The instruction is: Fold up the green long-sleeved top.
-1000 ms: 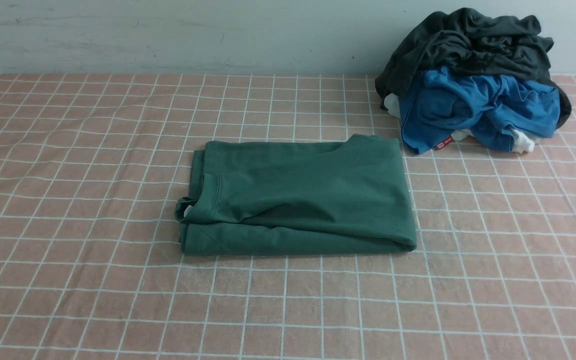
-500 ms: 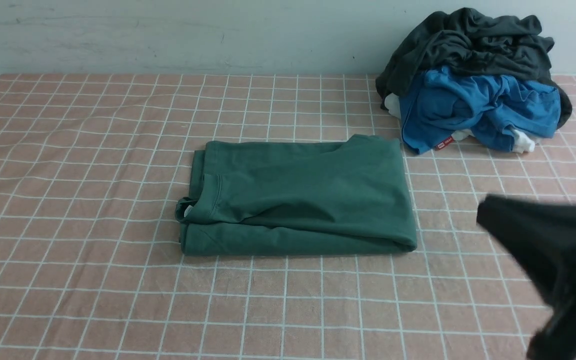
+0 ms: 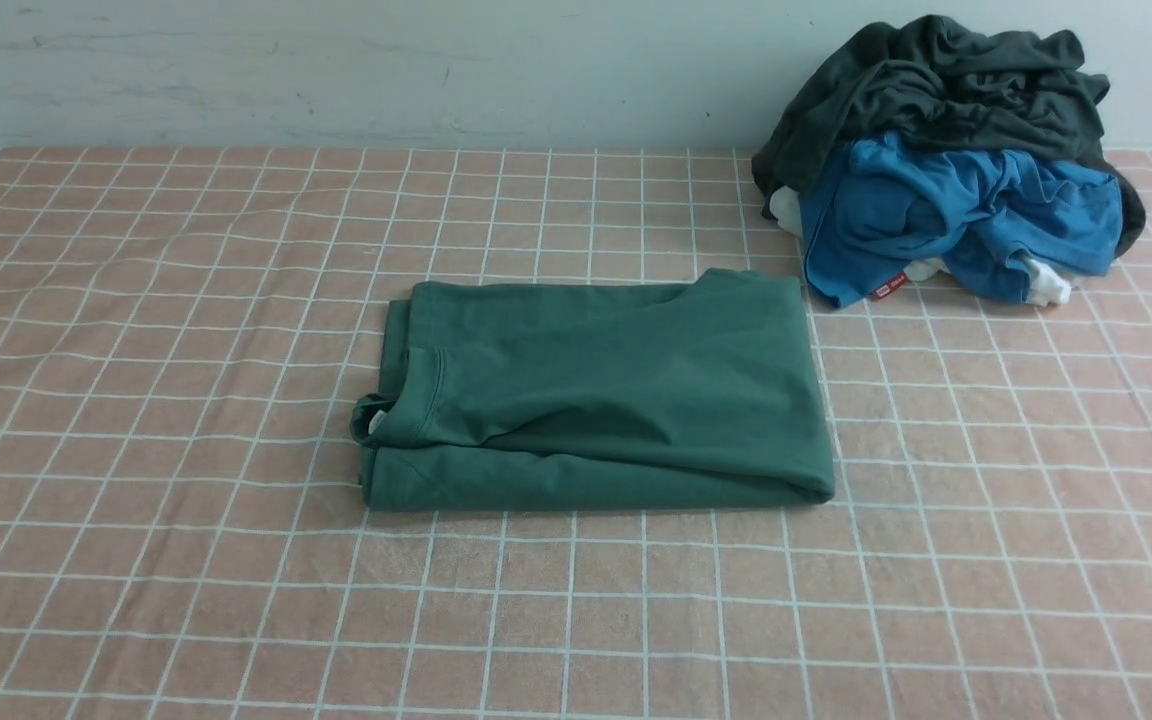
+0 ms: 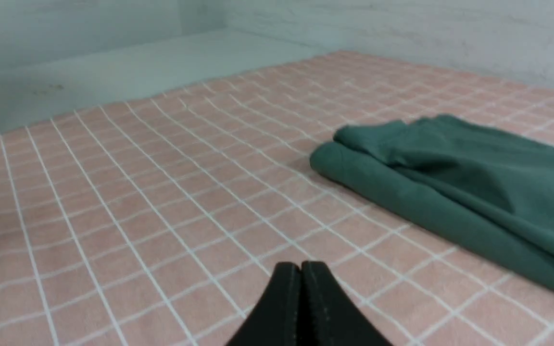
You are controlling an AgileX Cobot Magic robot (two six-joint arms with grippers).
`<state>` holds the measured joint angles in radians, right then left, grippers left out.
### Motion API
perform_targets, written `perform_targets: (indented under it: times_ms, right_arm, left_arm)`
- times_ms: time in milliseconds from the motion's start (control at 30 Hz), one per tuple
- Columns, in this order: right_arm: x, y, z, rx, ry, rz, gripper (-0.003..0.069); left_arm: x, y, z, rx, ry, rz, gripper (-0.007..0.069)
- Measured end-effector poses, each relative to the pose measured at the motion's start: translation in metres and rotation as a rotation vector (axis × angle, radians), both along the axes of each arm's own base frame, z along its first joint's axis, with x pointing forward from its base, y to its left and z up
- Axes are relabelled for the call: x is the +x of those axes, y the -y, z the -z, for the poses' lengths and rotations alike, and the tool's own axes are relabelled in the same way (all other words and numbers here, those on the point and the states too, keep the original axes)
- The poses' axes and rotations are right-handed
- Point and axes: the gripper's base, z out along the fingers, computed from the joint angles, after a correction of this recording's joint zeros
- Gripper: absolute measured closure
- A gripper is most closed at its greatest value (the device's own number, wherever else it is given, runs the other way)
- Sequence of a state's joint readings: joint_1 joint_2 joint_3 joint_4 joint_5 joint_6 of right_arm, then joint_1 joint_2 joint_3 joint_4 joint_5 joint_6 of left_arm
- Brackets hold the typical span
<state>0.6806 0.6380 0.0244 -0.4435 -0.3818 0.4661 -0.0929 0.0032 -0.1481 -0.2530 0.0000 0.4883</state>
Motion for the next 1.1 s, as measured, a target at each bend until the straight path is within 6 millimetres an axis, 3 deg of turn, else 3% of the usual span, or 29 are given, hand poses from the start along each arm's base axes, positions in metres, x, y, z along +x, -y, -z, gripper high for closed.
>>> perform_targets:
  times_ms: [200,433,567,733,1100]
  right_arm:
    - [-0.007,0.022,0.001,-0.044,-0.006,0.136,0.0669]
    - [-0.017,0.058,-0.006,0.179,0.013,0.489,0.0669]
    - [-0.016,0.070,0.001,0.106,-0.009,0.681,0.0669]
    - [-0.016,0.077,0.008,0.016,-0.047,0.798,0.0669]
    - [-0.016,0.079,0.009,0.001,-0.054,0.833,0.0669]
  left_arm:
    - [0.000,0.000,0.000,0.000,0.000,0.000,0.0625]
    - [0.000,0.000,0.000,0.000,0.000,0.000,0.0625]
    - [0.000,0.000,0.000,0.000,0.000,0.000,0.0625]
    - [0.000,0.000,0.000,0.000,0.000,0.000,0.0625]
    - [0.000,0.000,0.000,0.000,0.000,0.000,0.0625]
